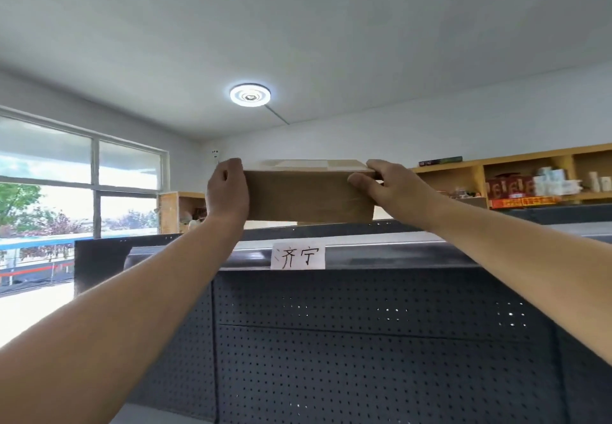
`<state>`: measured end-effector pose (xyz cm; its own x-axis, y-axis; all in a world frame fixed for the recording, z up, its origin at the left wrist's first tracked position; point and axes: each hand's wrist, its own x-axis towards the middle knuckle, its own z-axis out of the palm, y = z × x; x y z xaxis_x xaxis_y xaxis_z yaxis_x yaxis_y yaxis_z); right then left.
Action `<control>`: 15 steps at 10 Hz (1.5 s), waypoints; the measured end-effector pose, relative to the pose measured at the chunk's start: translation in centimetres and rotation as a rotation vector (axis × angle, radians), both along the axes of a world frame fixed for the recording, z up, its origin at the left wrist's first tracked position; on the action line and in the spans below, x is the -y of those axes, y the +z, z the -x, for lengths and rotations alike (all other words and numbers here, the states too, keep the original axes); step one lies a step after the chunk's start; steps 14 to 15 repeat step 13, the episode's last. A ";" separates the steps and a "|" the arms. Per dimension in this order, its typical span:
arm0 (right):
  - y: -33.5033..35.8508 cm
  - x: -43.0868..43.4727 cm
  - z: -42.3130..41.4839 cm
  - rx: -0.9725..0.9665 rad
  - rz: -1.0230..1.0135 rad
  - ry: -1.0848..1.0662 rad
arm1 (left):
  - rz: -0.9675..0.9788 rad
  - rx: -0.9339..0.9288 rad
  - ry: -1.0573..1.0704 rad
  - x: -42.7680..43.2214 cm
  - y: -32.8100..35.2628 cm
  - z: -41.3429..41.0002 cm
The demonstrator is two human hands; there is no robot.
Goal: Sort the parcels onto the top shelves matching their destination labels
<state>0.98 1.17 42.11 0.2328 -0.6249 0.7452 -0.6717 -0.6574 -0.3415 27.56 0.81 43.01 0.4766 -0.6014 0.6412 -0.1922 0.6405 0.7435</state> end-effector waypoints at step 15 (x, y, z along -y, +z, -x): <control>-3.3 -2.6 1.5 -0.175 0.137 -0.367 | 0.112 0.760 0.550 1.9 -8.2 0.2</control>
